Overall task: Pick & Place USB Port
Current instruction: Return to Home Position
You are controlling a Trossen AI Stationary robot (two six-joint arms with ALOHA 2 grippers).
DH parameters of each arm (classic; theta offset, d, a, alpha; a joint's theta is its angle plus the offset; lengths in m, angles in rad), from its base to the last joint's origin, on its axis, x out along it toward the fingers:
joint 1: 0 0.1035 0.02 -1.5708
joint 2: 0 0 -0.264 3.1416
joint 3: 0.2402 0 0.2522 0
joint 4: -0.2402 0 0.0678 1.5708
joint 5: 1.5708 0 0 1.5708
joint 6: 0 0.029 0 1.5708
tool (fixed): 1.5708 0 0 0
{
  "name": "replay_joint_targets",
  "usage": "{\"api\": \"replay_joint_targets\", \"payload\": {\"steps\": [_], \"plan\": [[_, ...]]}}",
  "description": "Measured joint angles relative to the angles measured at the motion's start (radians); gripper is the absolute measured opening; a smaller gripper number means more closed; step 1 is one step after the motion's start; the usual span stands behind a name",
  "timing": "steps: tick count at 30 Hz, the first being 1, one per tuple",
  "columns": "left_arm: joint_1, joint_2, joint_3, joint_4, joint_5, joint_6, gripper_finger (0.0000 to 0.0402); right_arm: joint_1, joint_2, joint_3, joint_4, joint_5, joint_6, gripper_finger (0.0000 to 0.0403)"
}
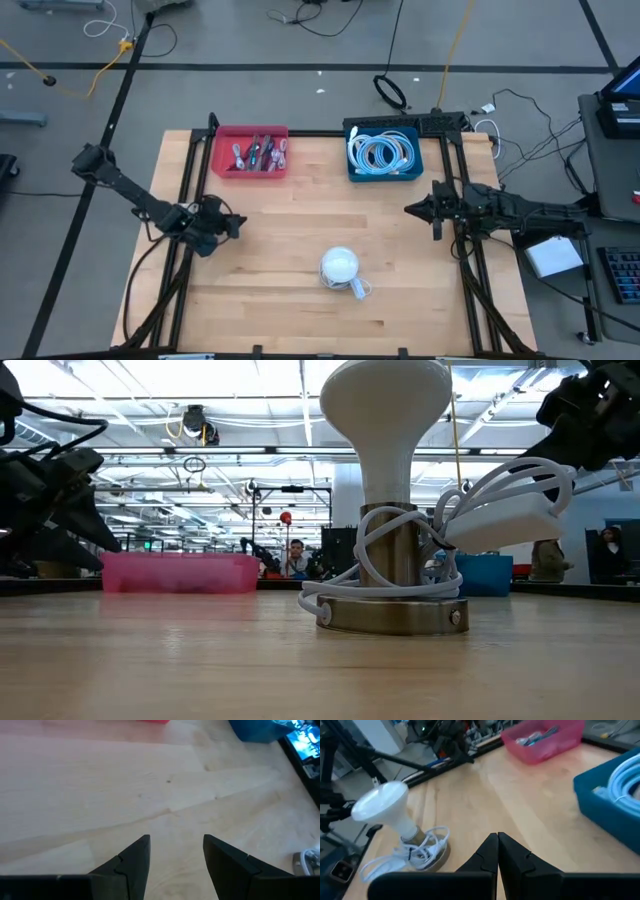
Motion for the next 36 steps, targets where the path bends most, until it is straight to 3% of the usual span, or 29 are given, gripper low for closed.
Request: {"api": "replay_joint_targets", "payload": {"steps": [10,18,21,24,36], "plan": [[0.029,0.000,0.001,0.003,0.017,0.010,0.0186,0.000,-0.157,-0.128,0.045,0.046,0.063,0.0000],[0.029,0.007,0.001,0.009,0.016,0.183,0.0186,0.009,-0.139,-0.286,0.378,0.046,0.082,0.0000],[0.029,0.010,0.001,0.015,0.049,0.305,0.0186,0.009,-0.139,-0.285,0.377,0.046,0.092,0.0000],[0.029,0.012,0.001,0.045,0.111,0.323,0.0186,0.009,-0.133,-0.285,0.366,0.008,0.084,0.0000],[0.029,0.012,0.001,0.053,0.079,0.486,0.0186,0.009,-0.127,-0.287,0.382,-0.007,0.085,0.0000]]}}
